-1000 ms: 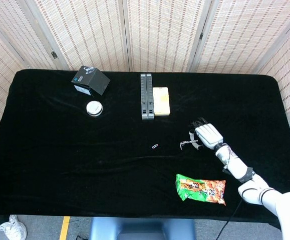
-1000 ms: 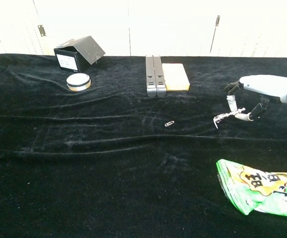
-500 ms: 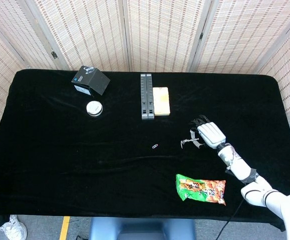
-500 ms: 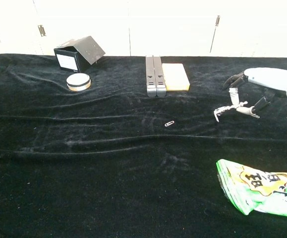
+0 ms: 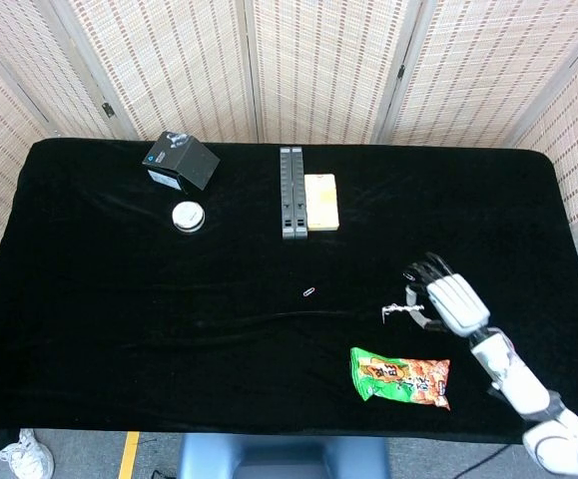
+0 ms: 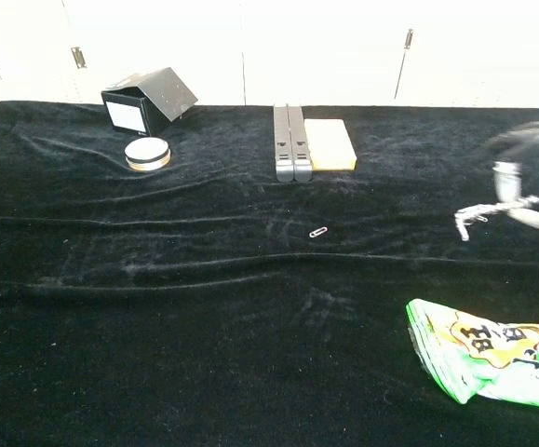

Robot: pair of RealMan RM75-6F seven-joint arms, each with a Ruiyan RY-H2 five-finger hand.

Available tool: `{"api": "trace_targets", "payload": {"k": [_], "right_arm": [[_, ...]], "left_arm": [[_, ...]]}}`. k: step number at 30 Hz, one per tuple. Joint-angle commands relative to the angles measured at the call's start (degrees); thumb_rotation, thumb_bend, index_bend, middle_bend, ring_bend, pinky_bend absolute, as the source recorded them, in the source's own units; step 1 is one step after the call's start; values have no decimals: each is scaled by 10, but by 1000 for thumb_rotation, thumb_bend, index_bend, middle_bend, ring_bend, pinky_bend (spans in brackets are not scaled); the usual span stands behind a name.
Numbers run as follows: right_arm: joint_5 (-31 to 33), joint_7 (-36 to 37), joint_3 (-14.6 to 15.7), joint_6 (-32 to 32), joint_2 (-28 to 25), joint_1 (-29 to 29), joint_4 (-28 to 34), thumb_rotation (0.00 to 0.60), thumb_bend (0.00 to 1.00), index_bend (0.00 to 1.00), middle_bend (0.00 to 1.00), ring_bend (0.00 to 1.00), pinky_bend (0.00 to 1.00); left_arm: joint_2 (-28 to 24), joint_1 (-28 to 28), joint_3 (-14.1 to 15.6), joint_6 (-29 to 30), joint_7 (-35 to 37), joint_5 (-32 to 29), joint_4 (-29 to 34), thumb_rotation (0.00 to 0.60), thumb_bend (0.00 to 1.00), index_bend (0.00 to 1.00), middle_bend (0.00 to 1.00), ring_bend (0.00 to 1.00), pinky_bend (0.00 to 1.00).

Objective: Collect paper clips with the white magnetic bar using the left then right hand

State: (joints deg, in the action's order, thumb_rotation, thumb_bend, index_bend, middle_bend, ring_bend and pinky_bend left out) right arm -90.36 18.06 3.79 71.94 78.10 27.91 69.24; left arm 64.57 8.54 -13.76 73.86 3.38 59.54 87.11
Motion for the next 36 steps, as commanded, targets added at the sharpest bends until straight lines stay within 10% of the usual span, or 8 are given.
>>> {"api": "trace_targets", "payload": {"k": [1,12,21,36], "right_arm": [[-3,-14,13,16,-11,-25,15,600,494,881,239,155,0],[-2,17,10,6,8,-45,-17,600,493,836,203,150,0],[6,2,7,-35,-7,-38,-8,600,293,9,0,44,0],[55,-92,-24,15,-115,-85,131,600,263,0,0,0,0]], "left_arm": [[2,-2,1,8,-7,3,5,600,452,16,128,49,87],[4,-4,4,18,-18,8,14,600,452,16,129,49,87],[1,-6,3,16,-12,8,13,600,452,18,129,49,87],[1,-7,14,33,-25,39,27,600,452,18,129,48,86]]}}
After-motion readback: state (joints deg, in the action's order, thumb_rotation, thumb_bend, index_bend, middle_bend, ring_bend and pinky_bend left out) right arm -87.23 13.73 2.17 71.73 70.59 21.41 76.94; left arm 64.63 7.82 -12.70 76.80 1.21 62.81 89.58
